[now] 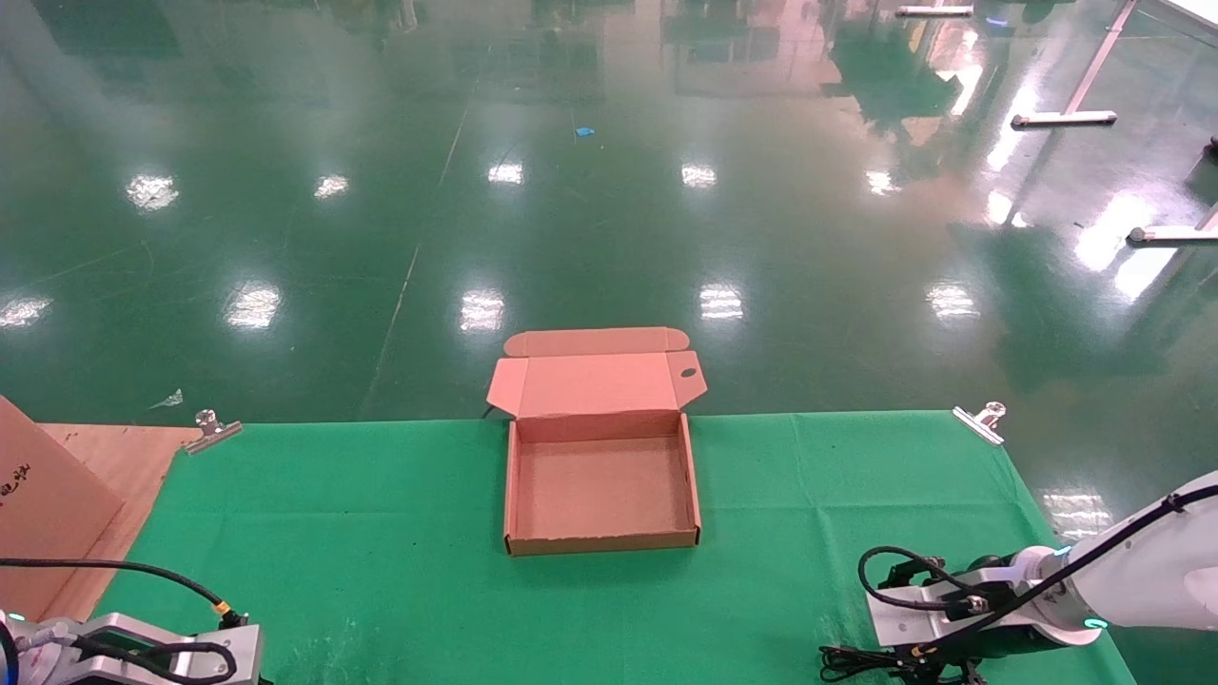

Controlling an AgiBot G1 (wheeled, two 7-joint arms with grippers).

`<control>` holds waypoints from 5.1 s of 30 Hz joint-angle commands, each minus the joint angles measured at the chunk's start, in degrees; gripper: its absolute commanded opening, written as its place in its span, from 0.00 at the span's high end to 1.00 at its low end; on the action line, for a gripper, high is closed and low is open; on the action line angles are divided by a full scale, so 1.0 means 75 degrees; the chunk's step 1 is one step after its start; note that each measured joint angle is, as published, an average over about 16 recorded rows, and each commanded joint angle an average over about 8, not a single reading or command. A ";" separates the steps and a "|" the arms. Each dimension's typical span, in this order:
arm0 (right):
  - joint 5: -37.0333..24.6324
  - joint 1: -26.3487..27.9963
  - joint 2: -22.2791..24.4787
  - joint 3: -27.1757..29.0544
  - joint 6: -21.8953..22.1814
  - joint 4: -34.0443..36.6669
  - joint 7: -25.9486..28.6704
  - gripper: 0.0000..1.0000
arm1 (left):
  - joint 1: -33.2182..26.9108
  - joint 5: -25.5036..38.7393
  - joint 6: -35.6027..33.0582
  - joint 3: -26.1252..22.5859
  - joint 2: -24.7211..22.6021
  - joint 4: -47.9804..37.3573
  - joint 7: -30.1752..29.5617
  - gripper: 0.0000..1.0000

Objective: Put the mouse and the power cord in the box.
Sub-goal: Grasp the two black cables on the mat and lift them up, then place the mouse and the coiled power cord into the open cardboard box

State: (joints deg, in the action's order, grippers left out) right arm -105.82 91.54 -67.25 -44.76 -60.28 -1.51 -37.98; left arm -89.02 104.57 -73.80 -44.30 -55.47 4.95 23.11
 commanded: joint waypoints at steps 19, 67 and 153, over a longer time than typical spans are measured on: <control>0.0041 -0.0005 -0.0043 0.0029 -0.0113 0.0150 -0.0113 1.00 | -0.0012 0.0028 0.0103 -0.0016 -0.0048 -0.0375 0.0188 1.00; 0.1192 0.3842 -0.1026 0.0856 -0.1280 -0.0035 0.0413 1.00 | -0.3905 -0.0505 -0.0285 0.0435 -0.2175 0.0607 0.0556 1.00; 0.2257 0.0791 -0.1519 -0.1158 0.1212 -0.3085 0.2092 0.02 | 0.0002 -0.7514 0.1857 -0.1026 0.0052 0.3019 0.2912 0.00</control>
State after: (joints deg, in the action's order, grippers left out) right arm -88.97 97.73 -78.65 -52.73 -51.84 -24.40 -22.59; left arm -89.06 48.40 -59.54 -52.07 -55.36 27.48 44.94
